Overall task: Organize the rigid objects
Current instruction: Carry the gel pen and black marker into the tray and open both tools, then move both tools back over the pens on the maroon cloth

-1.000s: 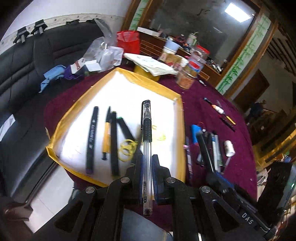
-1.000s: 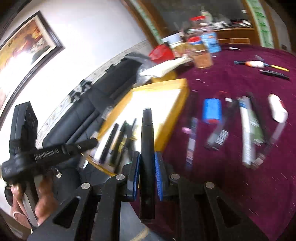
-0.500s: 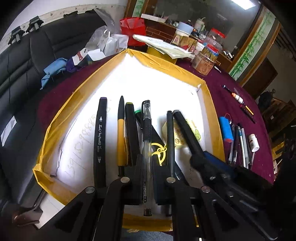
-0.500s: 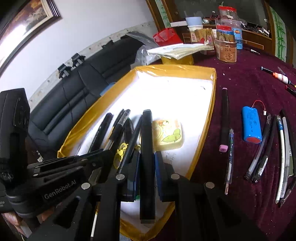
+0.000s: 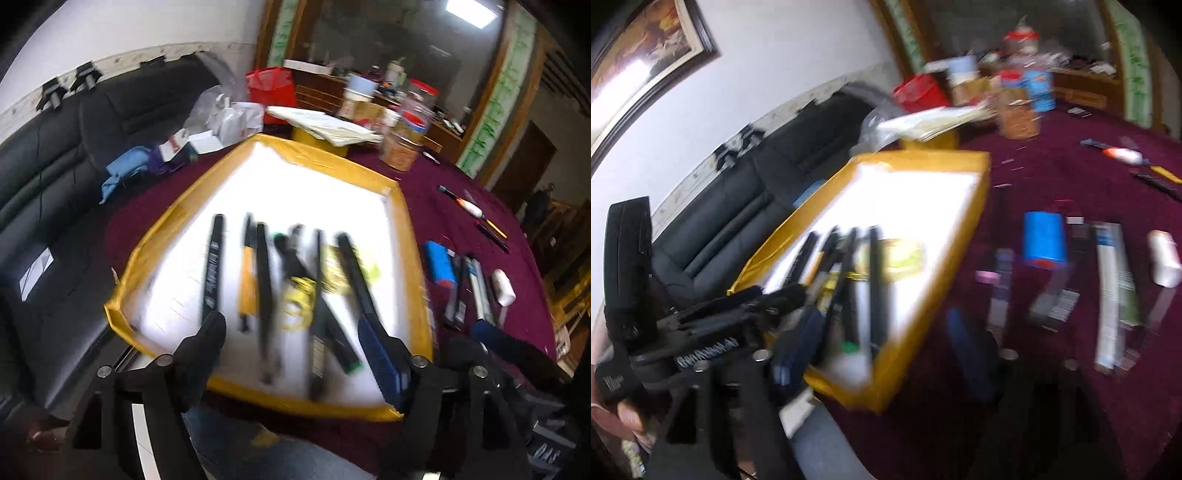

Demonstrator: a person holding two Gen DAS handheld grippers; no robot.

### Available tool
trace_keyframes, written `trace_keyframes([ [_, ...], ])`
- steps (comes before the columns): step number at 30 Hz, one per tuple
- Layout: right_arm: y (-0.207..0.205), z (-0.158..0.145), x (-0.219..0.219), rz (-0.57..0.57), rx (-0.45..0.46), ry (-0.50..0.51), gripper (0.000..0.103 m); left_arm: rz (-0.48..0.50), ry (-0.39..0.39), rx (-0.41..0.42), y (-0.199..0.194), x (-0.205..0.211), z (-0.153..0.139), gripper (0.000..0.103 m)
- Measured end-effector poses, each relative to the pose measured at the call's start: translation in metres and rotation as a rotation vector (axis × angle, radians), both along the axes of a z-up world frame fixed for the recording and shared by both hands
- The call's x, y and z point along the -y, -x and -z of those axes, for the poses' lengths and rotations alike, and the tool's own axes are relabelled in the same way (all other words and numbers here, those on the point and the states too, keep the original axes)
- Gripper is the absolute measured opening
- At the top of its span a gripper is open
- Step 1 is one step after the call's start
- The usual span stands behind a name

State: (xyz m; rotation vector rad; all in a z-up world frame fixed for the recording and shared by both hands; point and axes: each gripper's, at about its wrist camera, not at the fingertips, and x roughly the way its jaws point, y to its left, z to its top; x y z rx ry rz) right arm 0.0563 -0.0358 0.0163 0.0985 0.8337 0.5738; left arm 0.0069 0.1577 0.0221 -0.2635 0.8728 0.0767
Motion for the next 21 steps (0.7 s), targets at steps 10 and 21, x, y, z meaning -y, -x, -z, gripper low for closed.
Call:
trace_keyframes([
  [10, 0.016, 0.039, 0.140, 0.275, -0.092, 0.146, 0.079, 0.253, -0.150, 0.064, 0.026, 0.103, -0.018, 0.097],
  [21, 0.048, 0.061, 0.144, 0.215, 0.018, 0.232, 0.084, 0.311, -0.189, 0.023, 0.024, 0.146, -0.005, 0.097],
])
